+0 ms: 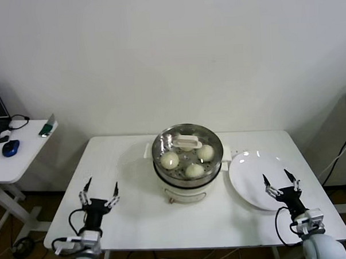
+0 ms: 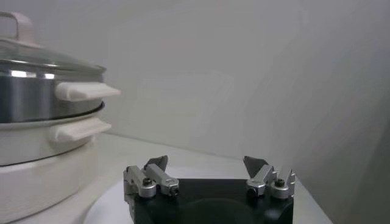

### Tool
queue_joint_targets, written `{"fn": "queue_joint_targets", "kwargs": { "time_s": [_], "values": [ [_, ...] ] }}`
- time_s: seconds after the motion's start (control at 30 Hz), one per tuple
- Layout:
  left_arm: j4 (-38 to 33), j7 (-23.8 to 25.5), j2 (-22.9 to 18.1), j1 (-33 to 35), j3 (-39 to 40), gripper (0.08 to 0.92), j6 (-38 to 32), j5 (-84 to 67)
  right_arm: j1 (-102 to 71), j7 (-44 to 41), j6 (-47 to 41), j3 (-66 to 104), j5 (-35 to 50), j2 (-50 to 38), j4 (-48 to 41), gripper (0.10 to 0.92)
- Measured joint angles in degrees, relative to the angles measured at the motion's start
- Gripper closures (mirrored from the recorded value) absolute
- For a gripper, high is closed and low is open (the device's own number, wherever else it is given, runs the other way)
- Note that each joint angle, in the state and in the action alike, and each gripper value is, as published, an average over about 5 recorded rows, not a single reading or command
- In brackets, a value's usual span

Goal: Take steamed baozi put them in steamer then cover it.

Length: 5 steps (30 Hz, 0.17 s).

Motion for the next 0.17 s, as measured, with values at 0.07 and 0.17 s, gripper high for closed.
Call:
{"fn": "queue_joint_targets", "kwargs": {
  "time_s": [0.07, 0.17],
  "values": [
    [0.8, 0.1, -0.2, 0.7, -0.9, 0.177, -2.1, -1.9, -0.1, -0.1, 0.1, 0.1, 0.2, 0.0, 0.1, 0.203],
    [1.4, 0.2, -0.4, 1.2, -1.8, 0.177, -3.8, -3.5, -0.3, -0.2, 0.3, 0.3, 0.4, 0.1, 0.2, 0.203]
  ]
}}
